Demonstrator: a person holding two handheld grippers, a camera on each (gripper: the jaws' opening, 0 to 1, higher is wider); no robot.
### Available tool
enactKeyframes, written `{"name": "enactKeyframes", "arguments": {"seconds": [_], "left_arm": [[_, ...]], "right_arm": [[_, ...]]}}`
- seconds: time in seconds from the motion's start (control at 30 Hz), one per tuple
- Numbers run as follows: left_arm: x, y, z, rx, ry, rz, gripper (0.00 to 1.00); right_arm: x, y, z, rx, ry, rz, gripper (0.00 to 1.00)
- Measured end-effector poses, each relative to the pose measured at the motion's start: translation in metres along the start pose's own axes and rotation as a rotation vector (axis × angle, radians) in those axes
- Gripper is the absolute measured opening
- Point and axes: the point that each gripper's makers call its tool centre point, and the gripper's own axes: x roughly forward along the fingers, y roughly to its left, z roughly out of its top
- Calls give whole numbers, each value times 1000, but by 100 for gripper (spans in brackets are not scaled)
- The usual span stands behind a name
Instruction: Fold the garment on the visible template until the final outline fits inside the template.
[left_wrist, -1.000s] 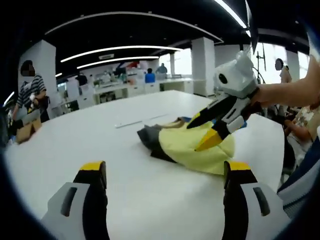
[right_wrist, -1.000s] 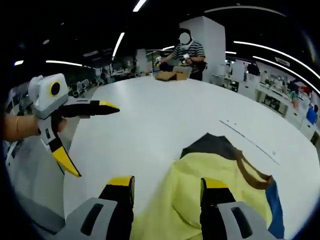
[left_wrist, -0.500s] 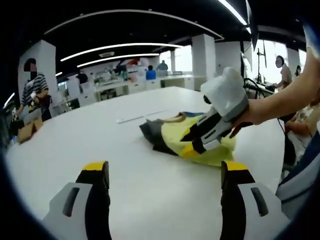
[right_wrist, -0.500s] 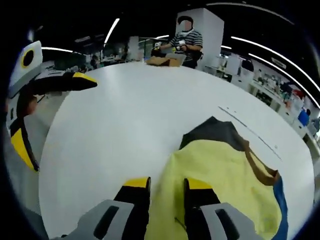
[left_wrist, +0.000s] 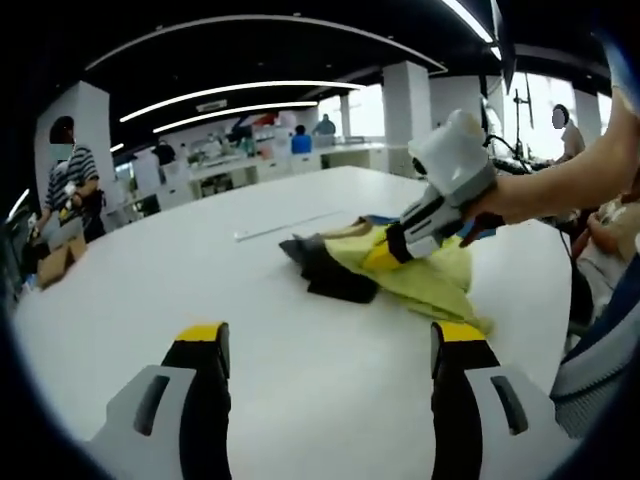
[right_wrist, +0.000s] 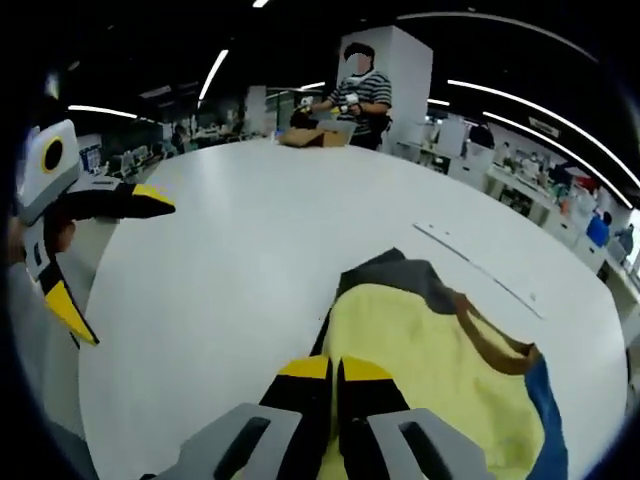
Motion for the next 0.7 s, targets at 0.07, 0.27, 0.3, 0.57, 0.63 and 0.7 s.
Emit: {"name": "enactKeyframes", "arguments": {"seconds": [0.07,0.27,0.3,0.57,0.63,0.7], "left_arm": [[3,2,0,0,3,6,75],[11,8,-5,-8,30,36,64],[12,9,-5,-7,35,39,63],[27,7,-8,1,54,37,55],[32,5,-10,-3,63,35,52],[38,3,-10,-8,69,28,51]], "right_arm": [[-7,-10,5,15,-22,-21,0],[-23,-37,6,128,-54,-75,0],[-24,-41,5,139,-56,-79,0],[-31,-71,-17,267,-49,-133,0],[-32,-78,-24,295,-43,-148,0],[-33,-83,-33,320,-34,-160,0]]}}
